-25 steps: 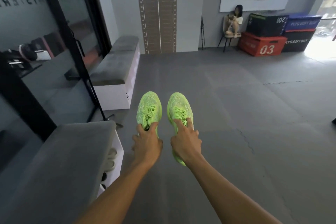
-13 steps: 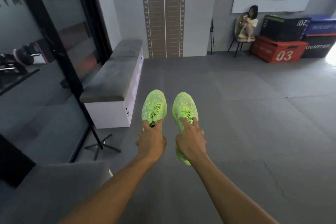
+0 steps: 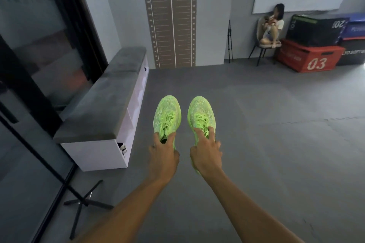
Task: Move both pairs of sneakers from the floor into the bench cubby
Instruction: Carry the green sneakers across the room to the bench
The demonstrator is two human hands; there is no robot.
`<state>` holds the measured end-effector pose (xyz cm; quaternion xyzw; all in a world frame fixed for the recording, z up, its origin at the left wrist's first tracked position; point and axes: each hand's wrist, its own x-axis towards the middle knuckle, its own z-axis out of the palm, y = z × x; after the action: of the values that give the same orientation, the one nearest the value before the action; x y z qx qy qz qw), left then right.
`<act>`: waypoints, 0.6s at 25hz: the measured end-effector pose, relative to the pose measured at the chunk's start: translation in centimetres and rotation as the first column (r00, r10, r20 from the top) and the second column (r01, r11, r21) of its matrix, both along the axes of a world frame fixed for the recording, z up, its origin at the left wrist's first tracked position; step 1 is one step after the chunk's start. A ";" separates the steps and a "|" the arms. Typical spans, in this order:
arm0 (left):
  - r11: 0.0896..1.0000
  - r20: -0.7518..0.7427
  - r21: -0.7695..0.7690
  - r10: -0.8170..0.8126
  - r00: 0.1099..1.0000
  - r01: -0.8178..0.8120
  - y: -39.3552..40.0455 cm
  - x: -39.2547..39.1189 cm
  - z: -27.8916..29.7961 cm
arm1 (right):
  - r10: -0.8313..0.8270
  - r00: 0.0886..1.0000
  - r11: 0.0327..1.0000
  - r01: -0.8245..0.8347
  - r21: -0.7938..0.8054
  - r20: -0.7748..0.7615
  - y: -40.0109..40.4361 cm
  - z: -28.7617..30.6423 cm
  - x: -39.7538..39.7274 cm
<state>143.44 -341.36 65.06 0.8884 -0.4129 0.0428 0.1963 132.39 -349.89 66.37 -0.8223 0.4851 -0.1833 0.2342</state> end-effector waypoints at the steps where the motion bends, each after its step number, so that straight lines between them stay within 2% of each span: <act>1: 1.000 -0.002 -0.003 0.017 1.000 -0.017 -2.0 1.4 -0.4 | 0.002 1.000 1.000 -0.003 -0.022 -0.019 -2.3 -0.3 1.4; 4: 0.997 0.027 0.040 0.071 0.997 -0.072 -8.4 5.9 -1.6 | 0.027 0.999 0.998 -0.030 -0.052 -0.047 -9.3 -1.8 5.9; 7: 0.993 -0.007 0.049 0.108 0.994 -0.108 -15.3 11.7 -3.7 | 0.037 0.997 0.997 -0.042 -0.071 -0.070 -16.5 -3.3 11.4; 12: 0.990 -0.023 0.102 0.101 0.995 -0.098 -27.2 22.0 -6.0 | 0.018 0.994 0.993 -0.031 -0.116 -0.106 -28.6 -4.9 20.5; 15: 0.990 -0.031 0.120 0.080 0.996 -0.076 -34.2 27.1 -6.3 | -0.048 0.992 0.993 0.034 -0.112 -0.121 -36.0 -5.2 24.3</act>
<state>170.54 -375.55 58.76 0.9145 -0.3761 0.0097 0.1487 156.73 -385.89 61.12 -0.8336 0.5045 -0.1634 0.1543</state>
